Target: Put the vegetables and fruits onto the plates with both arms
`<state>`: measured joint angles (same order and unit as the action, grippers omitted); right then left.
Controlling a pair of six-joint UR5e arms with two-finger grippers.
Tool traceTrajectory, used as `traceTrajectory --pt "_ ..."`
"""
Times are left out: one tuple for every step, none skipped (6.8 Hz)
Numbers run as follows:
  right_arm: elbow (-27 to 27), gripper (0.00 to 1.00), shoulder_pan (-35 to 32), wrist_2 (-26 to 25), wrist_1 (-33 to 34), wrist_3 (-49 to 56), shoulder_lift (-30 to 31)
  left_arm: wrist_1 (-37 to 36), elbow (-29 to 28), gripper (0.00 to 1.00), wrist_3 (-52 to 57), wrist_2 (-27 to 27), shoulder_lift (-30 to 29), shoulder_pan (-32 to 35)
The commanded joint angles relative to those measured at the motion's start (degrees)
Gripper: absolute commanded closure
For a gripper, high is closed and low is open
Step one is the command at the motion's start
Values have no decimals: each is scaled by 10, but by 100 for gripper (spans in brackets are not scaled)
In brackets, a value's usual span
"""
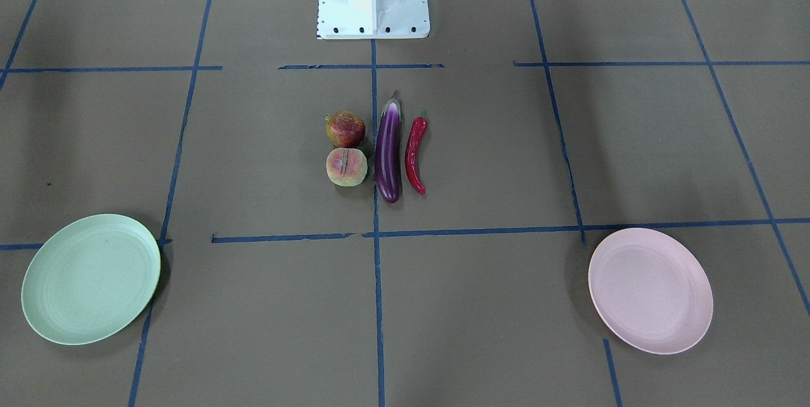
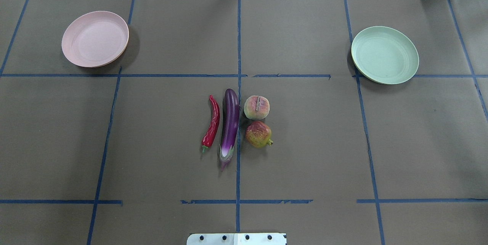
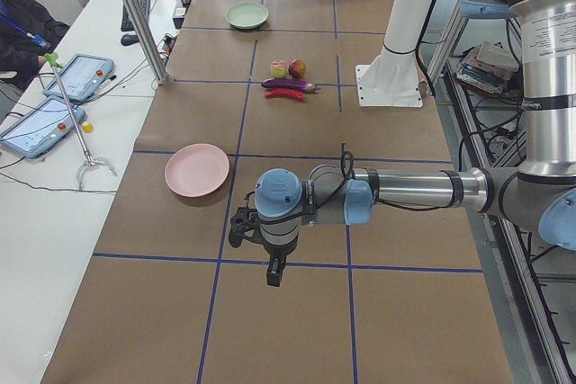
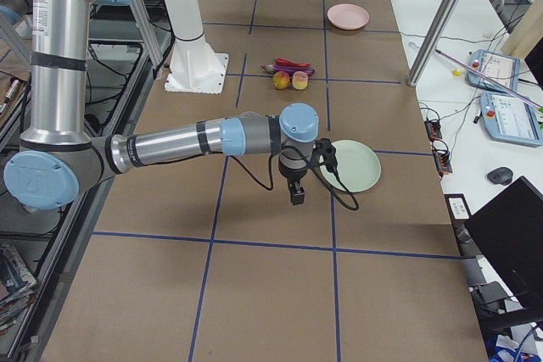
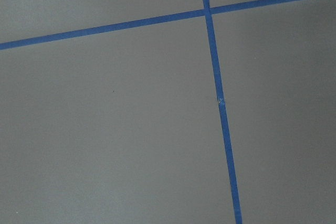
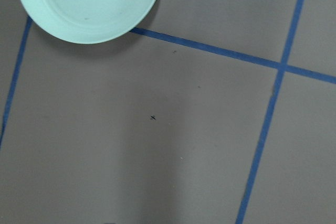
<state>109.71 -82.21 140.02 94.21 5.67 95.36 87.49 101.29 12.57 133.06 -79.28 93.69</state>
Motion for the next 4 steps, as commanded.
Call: traceTrajectory --pt "-12 0 84 17 -44 -58 -109 0 0 0 0 0 0 0" --pt "-12 0 131 15 -47 -156 -159 -1 0 0 0 0 0 0" --pt "-13 0 183 4 -47 -259 -215 -1 0 0 0 0 0 -1" --pt "-8 0 241 -46 -47 -369 -263 -1 0 0 0 0 0 -1"
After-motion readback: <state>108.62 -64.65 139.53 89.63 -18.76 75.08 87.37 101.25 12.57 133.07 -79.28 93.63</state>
